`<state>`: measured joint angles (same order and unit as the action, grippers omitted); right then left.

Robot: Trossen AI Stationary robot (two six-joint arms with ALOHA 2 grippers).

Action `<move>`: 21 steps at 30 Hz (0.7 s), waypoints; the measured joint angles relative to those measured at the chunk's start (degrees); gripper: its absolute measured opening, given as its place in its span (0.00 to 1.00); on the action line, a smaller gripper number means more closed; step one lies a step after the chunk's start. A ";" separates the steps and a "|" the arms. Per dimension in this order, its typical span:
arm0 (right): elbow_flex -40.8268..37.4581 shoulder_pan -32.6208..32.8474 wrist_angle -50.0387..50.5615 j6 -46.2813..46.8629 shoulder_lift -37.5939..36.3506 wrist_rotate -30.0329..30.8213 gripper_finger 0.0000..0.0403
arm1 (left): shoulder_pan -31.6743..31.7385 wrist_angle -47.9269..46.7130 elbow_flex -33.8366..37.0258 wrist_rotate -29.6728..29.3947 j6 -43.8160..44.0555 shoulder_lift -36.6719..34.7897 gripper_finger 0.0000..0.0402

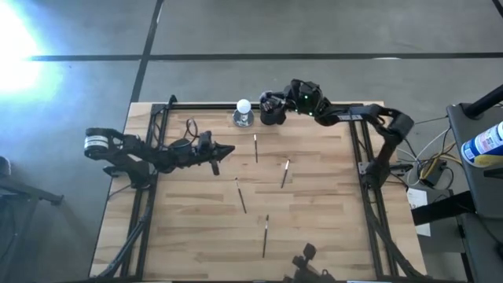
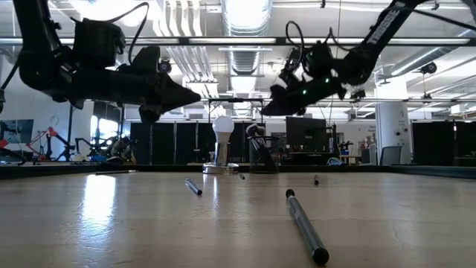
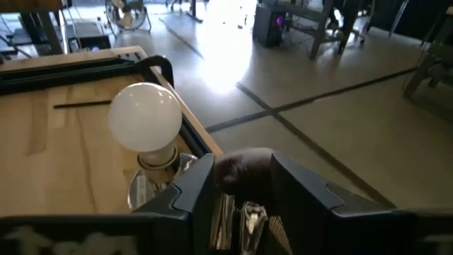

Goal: Pick & Place Makeup Supplies
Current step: Put the makeup brush into the black makeup holder

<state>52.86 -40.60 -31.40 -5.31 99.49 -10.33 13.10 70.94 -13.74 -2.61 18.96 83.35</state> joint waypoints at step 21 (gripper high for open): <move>-27.15 20.21 4.71 6.82 -32.19 10.48 0.03 | -7.47 -51.58 -19.26 -3.20 -0.35 0.00 0.00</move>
<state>25.71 -20.39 -26.69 1.51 67.31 0.15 5.64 19.36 -33.00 -5.81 18.61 83.35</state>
